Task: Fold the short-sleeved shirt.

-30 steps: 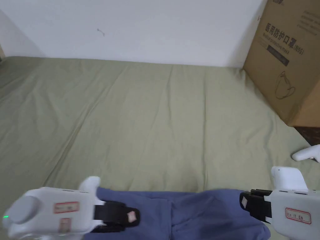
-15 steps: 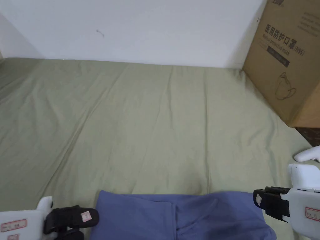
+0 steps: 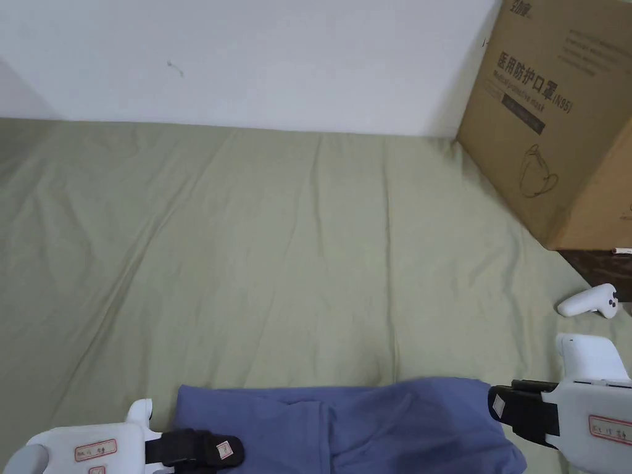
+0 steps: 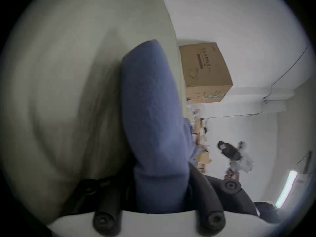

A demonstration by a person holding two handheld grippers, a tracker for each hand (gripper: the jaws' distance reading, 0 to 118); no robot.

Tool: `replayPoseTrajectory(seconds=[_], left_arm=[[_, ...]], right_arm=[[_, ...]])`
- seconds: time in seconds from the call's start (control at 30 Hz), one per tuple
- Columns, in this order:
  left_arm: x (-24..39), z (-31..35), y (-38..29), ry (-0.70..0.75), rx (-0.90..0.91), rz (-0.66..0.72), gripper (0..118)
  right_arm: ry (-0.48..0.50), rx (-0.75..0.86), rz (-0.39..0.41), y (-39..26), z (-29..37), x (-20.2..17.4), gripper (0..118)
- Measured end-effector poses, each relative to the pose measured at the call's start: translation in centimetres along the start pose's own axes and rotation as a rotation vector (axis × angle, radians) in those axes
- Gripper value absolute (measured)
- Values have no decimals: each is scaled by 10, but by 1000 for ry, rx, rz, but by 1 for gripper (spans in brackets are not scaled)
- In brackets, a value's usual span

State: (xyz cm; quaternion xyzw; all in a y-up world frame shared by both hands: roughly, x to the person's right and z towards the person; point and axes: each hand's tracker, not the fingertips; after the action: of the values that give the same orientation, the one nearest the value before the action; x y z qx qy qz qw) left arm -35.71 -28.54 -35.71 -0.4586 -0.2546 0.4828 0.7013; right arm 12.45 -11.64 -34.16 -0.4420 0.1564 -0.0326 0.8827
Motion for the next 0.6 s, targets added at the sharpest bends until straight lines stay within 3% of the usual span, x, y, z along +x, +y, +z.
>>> replayPoseTrajectory(seconds=[0.1,0.27,0.4,0.43,0.6], left_arm=[[40,16,-13,230,38,-179,13],[84,72,-24,625,231,-283,13],[101,81,-31,986,292,-464,13],[106,79,-33,1001,282,-482,13],[141,42,-32,713,185,-454,13]], right_arm=[[11,7,5,3,-1,-1,0],[39,5,20,7,-6,-7,0],[64,2,34,7,-8,-13,0],[68,1,37,7,-9,-14,0],[75,-5,49,6,-10,-15,0]])
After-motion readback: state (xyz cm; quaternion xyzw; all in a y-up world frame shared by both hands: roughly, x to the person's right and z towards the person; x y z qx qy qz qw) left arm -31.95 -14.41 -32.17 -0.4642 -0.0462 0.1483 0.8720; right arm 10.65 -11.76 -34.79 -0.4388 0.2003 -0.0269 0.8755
